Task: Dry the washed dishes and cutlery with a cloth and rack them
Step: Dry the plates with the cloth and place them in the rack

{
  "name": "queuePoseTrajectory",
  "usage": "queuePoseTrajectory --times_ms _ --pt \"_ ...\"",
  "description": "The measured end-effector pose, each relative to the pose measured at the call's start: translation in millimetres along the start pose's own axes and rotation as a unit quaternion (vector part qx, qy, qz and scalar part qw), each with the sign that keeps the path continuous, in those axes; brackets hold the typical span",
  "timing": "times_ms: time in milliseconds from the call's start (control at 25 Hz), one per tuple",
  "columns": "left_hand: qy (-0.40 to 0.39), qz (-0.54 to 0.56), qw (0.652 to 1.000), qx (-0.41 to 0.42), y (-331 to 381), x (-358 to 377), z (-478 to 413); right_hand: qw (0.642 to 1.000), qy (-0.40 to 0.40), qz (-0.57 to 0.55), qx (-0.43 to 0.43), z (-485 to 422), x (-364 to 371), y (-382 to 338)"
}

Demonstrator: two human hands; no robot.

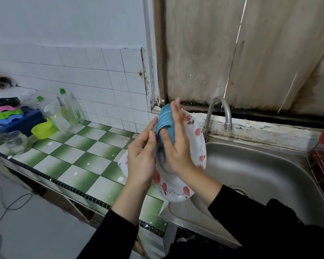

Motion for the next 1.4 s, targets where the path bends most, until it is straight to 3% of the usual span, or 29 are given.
queuePoseTrajectory --times_ms 120,200,320,400,520,640,720,760,880,1040,1120,1280,1400 --pt "0.062 0.057 0.996 -0.015 5.7 -28.8 -8.4 0.988 -0.15 -0.005 -0.016 42.1 40.0 2.3" --pt "0.075 0.057 0.995 -0.017 12.2 -46.3 -12.3 0.978 -0.197 0.067 0.002 63.1 39.3 28.1" --pt "0.082 0.043 0.995 -0.022 11.2 -58.8 -14.0 0.971 -0.105 0.207 0.052 56.4 -1.4 76.1" --pt "0.056 0.039 0.997 -0.032 3.3 -52.8 -16.1 0.971 -0.006 0.205 0.12 31.9 -34.5 85.5" --pt "-0.005 0.0 0.999 -0.043 -7.4 -28.2 -17.1 0.98 0.083 0.144 0.108 -2.3 -35.9 52.8" --pt "-0.01 0.024 0.999 -0.03 -2.5 -25.5 -19.1 0.995 -0.036 0.088 0.033 11.4 24.5 11.7" --pt "0.009 0.053 0.998 -0.032 7.8 -42.7 -21.7 0.977 -0.147 0.151 -0.009 50.2 51.8 7.4" --pt "0.013 0.047 0.998 -0.032 12.3 -51.7 -21.9 0.963 -0.166 0.211 -0.006 66.3 48.4 16.7" --pt "0.014 0.028 0.999 -0.031 14.5 -65.0 -14.4 0.931 -0.085 0.348 0.075 80.4 -3.2 53.3" --pt "-0.038 0.044 0.997 -0.056 -2.7 -50.3 1.5 0.942 0.103 0.291 0.128 50.6 -65.4 46.8" --pt "-0.075 0.023 0.995 -0.055 -6.0 -33.8 9.2 0.952 0.141 0.248 0.111 30.8 -60.6 20.3" --pt "-0.066 0.05 0.996 -0.033 2.1 -18.2 17.4 0.984 -0.008 0.174 0.031 44.1 18.1 -32.0" --pt "-0.017 0.035 0.999 -0.007 15.8 -29.6 17.1 0.958 -0.115 0.263 0.022 92.8 31.1 -27.3"
Point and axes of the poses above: each hand's wrist, its own z-axis away from the middle knuckle, its own x-axis out of the palm, y = z × x, the point moved 8 cm from there along -z, towards the middle knuckle, and after that the axes turned 12 degrees about -y, right-handed, at the moved point
